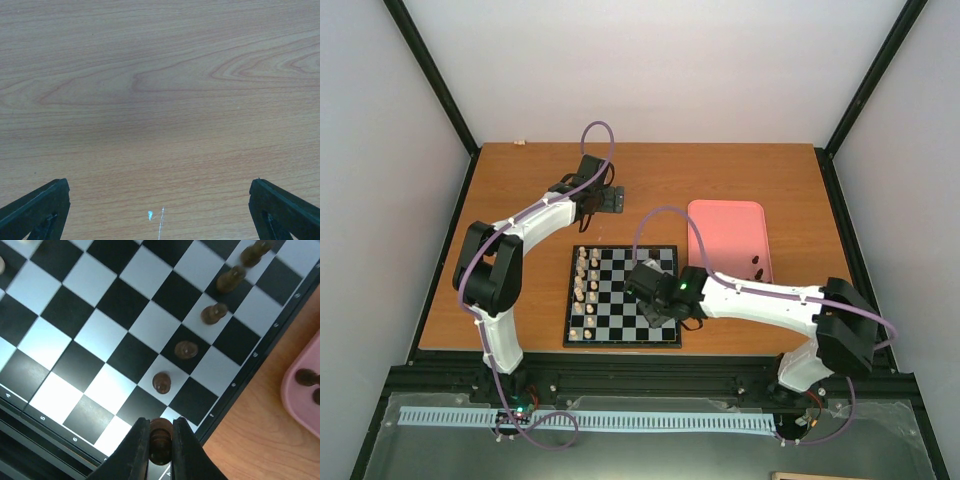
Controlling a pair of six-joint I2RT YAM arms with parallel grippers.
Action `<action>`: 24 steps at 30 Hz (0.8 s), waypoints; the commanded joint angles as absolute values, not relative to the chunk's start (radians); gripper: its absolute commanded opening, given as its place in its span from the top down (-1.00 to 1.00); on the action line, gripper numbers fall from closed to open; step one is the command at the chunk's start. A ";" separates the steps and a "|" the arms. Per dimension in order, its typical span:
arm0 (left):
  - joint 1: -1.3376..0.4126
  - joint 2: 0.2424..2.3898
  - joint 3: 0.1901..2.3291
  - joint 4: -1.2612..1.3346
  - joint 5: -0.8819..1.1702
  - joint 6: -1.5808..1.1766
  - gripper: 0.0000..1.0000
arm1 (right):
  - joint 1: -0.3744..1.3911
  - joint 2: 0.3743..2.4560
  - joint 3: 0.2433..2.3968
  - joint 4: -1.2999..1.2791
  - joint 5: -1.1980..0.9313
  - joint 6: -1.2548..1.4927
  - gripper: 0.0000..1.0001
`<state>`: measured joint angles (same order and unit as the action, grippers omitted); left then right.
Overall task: Set up the chess pieces on the board
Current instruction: Place the chess piece on the chessboard.
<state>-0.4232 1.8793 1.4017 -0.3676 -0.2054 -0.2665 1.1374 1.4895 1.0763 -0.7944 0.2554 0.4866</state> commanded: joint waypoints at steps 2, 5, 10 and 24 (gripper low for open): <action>-0.419 1.855 1.424 -0.372 -0.212 -0.282 -0.99 | 1.167 1.515 1.052 -0.783 0.236 0.518 0.93; -0.419 1.857 1.426 -0.372 -0.213 -0.282 -0.99 | 1.168 1.506 1.030 -0.755 0.212 0.518 0.93; -0.419 1.865 1.430 -0.373 -0.215 -0.281 -1.00 | 1.168 1.512 0.999 -0.711 0.183 0.517 0.92; -0.419 1.871 1.434 -0.374 -0.219 -0.279 -0.99 | 1.170 1.554 0.958 -0.640 0.163 0.525 0.92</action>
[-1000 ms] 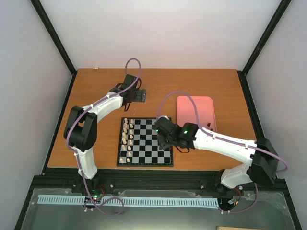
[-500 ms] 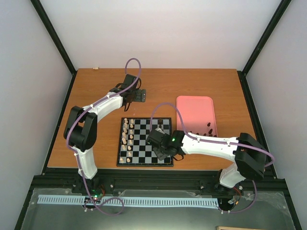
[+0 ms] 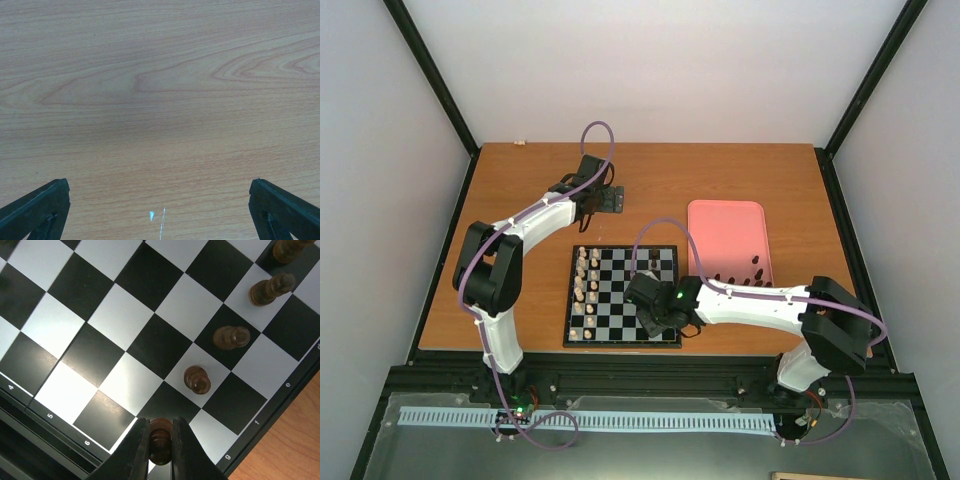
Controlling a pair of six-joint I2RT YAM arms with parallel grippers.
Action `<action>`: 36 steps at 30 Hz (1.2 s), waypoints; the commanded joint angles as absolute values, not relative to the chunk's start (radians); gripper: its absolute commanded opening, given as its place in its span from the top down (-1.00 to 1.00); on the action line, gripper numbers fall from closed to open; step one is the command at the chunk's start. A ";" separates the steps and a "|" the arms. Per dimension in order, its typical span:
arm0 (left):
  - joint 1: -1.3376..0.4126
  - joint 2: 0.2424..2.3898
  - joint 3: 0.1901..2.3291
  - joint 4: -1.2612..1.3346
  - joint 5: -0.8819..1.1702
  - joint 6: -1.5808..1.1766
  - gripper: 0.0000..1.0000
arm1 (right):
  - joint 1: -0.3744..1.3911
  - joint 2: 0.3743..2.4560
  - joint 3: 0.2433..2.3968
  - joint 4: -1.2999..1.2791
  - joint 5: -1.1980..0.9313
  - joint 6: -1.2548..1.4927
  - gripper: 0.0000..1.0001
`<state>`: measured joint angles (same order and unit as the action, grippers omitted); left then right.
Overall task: Set up the chess pieces on the board
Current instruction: Place the chess piece on the chessboard.
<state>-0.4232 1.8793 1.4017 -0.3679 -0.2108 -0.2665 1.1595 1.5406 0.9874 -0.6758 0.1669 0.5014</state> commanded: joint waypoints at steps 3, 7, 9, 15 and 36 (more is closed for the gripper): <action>-0.418 1.876 1.436 -0.375 -0.223 -0.278 -0.99 | 1.169 1.559 0.940 -0.624 0.164 0.534 0.92; -0.419 1.877 1.437 -0.375 -0.222 -0.278 -1.00 | 1.169 1.564 0.927 -0.609 0.168 0.538 0.92; -0.419 1.879 1.438 -0.377 -0.222 -0.278 -1.00 | 1.170 1.565 0.926 -0.600 0.169 0.537 0.92; -0.419 1.877 1.437 -0.376 -0.225 -0.278 -0.99 | 1.169 1.585 0.932 -0.594 0.185 0.531 0.92; -0.419 1.880 1.436 -0.376 -0.224 -0.279 -1.00 | 1.170 1.599 0.931 -0.584 0.165 0.522 0.86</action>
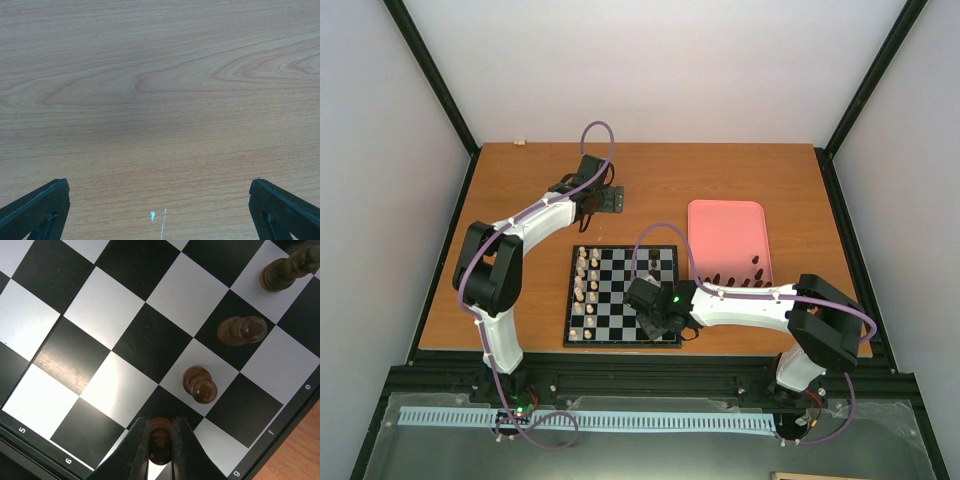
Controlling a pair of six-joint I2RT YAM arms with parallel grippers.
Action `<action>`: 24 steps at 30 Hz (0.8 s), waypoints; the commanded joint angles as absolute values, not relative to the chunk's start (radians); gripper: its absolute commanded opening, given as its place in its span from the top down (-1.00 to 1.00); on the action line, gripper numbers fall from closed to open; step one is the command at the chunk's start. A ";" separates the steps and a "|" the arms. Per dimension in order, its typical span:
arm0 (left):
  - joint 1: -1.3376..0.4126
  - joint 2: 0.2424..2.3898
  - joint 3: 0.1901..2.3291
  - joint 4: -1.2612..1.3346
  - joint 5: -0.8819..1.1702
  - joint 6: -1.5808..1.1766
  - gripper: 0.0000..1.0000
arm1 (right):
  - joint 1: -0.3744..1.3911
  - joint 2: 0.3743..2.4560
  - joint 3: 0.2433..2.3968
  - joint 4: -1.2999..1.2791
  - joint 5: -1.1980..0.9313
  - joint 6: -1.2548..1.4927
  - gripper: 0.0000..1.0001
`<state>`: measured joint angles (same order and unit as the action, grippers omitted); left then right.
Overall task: Set up the chess pieces on the board
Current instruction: Place the chess piece on the chessboard.
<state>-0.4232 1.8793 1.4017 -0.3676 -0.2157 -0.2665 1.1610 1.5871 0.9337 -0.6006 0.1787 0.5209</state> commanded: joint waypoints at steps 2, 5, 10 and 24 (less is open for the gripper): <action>-0.419 1.879 1.439 -0.379 -0.224 -0.279 -0.99 | 1.172 1.593 0.931 -0.585 0.161 0.517 0.77; -0.419 1.879 1.438 -0.377 -0.224 -0.277 -0.99 | 1.184 1.570 0.931 -0.592 0.179 0.514 0.40; -0.419 1.878 1.438 -0.378 -0.223 -0.277 -0.99 | 1.190 1.510 0.922 -0.612 0.213 0.517 0.15; -0.418 1.874 1.438 -0.377 -0.216 -0.281 -1.00 | 1.139 1.215 0.936 -0.844 0.461 0.596 -0.06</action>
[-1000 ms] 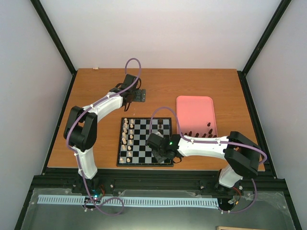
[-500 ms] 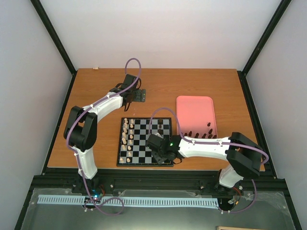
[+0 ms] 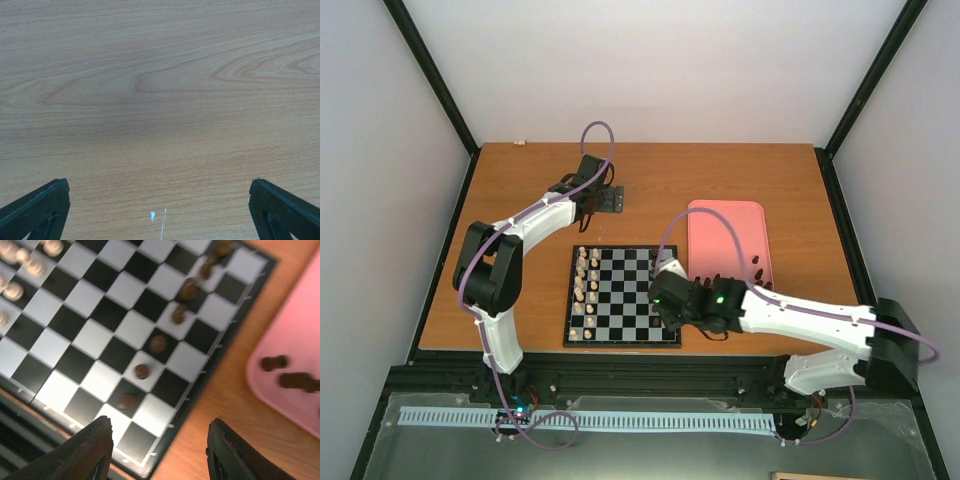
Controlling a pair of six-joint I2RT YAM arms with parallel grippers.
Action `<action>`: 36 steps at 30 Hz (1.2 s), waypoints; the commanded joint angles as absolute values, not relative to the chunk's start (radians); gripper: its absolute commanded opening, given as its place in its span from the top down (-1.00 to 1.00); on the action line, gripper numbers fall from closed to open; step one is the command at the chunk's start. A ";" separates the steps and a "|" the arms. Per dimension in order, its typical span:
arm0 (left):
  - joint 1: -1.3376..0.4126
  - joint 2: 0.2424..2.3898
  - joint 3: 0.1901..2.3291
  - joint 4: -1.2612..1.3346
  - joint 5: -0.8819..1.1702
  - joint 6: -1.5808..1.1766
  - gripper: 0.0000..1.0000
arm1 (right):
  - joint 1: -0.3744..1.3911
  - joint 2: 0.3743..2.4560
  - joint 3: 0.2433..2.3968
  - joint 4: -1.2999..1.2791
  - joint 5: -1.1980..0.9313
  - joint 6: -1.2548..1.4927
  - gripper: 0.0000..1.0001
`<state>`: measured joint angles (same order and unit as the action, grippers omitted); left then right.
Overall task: Set up the chess pieces on the board
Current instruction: Place the chess piece on the chessboard, then pick up the chess piece from the storage box.
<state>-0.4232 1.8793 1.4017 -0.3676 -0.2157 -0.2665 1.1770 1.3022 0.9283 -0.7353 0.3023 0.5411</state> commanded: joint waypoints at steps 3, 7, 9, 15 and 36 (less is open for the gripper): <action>-0.419 1.873 1.438 -0.377 -0.210 -0.282 -0.99 | 1.004 1.139 0.904 -0.854 0.511 0.599 -0.05; -0.419 1.870 1.437 -0.375 -0.203 -0.283 -0.99 | 0.756 1.080 0.835 -0.807 0.501 0.536 -0.04; -0.419 1.871 1.437 -0.376 -0.197 -0.284 -0.99 | 0.636 1.089 0.820 -0.785 0.493 0.502 -0.04; -0.419 1.868 1.433 -0.373 -0.193 -0.284 -0.99 | 0.423 1.237 0.809 -0.628 0.390 0.390 -0.02; -0.419 1.897 1.447 -0.375 -0.198 -0.279 -0.99 | 0.158 1.546 0.869 -0.416 0.211 0.294 0.27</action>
<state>-0.4232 1.8812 1.4017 -0.3676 -0.1978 -0.2668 0.1879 1.5192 0.8471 -0.4618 0.2703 0.3138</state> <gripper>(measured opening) 0.997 0.386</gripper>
